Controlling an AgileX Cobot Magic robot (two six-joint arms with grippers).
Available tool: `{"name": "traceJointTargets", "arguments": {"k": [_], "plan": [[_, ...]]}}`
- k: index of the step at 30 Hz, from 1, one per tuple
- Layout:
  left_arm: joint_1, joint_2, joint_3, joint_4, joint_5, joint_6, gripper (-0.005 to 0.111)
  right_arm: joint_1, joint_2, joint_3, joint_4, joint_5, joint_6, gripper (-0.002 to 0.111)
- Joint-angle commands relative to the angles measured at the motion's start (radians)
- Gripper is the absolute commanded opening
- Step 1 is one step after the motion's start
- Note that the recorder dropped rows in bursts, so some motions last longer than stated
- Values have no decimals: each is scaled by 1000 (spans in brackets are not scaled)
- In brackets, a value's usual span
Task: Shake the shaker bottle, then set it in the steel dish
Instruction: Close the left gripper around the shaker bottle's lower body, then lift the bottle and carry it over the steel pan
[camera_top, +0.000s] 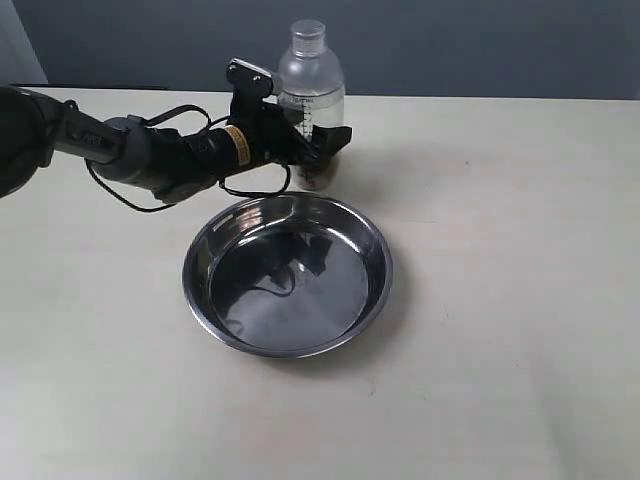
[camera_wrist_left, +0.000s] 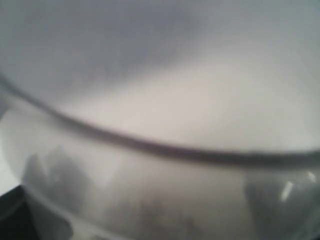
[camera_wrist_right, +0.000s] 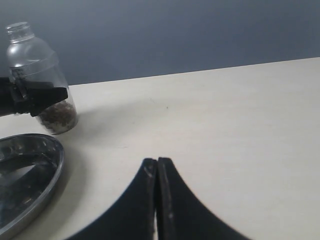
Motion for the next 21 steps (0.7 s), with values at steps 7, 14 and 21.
{"name": "traceJointTargets", "arguments": {"k": [7, 14, 21], "plan": [[-7, -158, -5, 197, 179, -216, 0, 2, 4, 1, -2, -13, 0, -1], [12, -375, 3, 247, 324, -229, 0, 2, 4, 1, -2, -14, 0, -1], [17, -697, 275, 295, 275, -297, 0, 2, 4, 1, -2, -14, 0, -1]]}}
